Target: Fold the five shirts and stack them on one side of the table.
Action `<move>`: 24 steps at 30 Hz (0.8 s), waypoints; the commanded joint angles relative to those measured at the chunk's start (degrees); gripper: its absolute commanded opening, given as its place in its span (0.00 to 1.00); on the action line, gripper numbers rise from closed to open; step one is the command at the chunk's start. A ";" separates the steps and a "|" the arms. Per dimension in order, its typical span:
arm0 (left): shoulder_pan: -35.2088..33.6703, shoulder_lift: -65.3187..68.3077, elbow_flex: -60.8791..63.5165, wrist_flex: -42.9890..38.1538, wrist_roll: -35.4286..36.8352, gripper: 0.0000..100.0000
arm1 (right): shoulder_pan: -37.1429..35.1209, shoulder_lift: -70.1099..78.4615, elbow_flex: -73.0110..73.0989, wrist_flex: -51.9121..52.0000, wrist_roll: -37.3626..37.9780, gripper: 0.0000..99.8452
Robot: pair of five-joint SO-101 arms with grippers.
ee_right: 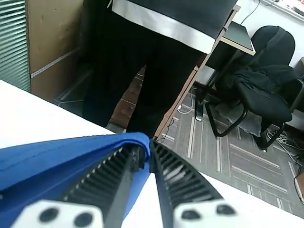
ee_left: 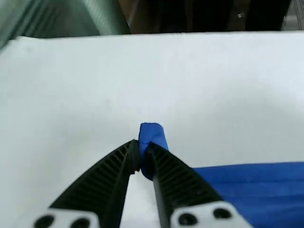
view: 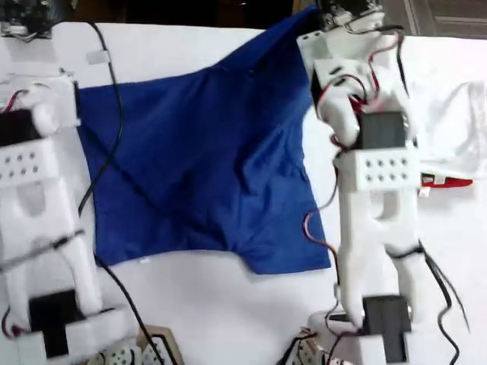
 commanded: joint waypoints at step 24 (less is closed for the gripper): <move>0.35 22.77 -8.22 14.86 -9.85 0.03 | 5.49 15.78 -0.44 7.34 0.44 0.02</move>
